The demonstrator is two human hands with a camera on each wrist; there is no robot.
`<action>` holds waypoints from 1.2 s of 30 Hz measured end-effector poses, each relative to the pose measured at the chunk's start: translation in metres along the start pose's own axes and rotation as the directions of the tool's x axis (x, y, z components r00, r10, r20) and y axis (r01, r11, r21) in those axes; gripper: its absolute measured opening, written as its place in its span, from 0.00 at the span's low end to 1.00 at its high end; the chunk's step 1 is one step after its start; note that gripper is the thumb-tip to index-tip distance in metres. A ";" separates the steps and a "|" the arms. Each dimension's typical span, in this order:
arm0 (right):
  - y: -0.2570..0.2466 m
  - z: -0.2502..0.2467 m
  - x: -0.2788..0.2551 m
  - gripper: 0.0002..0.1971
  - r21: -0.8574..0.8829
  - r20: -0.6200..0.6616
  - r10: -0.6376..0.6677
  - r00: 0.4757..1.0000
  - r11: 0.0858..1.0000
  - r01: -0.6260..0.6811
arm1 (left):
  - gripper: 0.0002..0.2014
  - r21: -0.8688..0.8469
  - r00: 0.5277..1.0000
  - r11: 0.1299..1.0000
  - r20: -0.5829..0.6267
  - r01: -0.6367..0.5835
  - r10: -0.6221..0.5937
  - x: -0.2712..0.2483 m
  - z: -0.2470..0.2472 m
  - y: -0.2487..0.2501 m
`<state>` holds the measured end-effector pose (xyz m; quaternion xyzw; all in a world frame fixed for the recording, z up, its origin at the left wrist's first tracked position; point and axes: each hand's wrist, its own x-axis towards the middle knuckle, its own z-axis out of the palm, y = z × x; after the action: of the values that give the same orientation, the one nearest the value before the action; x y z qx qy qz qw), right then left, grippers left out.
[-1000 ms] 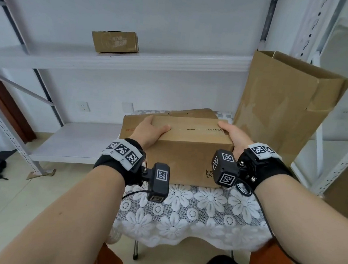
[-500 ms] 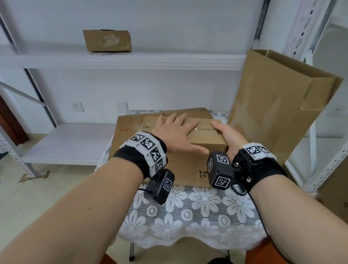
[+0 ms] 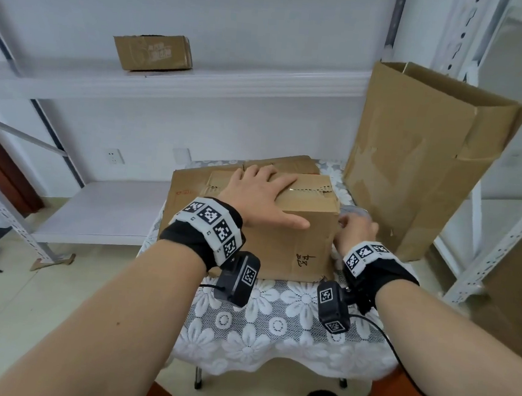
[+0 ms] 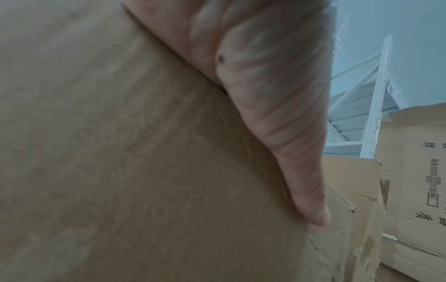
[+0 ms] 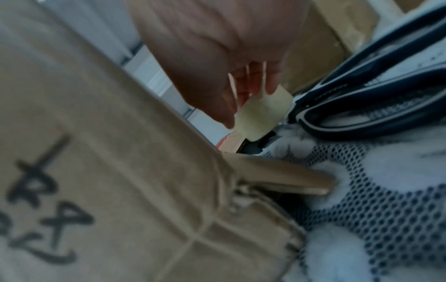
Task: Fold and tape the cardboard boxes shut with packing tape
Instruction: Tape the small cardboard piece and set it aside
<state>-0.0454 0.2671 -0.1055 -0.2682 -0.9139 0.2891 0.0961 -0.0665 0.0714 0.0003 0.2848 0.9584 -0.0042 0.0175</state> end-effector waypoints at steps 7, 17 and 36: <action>0.003 -0.009 -0.003 0.08 0.052 -0.001 -0.017 1.000 0.999 0.017 | 0.49 0.003 1.000 1.000 -0.018 -0.010 0.010 0.000 0.002 0.000; -0.073 -0.069 -0.011 0.04 0.659 -0.464 -0.048 0.884 0.649 0.381 | 0.56 -0.022 0.998 0.999 -0.058 0.025 -0.026 -0.003 -0.001 0.004; -0.123 -0.043 -0.033 0.15 0.355 -0.012 -0.448 0.894 0.834 0.423 | 0.32 -0.894 0.971 0.447 -0.101 0.006 -0.215 -0.008 -0.012 -0.014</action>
<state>-0.0570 0.1851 -0.0001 -0.0214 -0.8879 0.4260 0.1727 -0.0681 0.0556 0.0127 0.1694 0.8322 0.5237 0.0671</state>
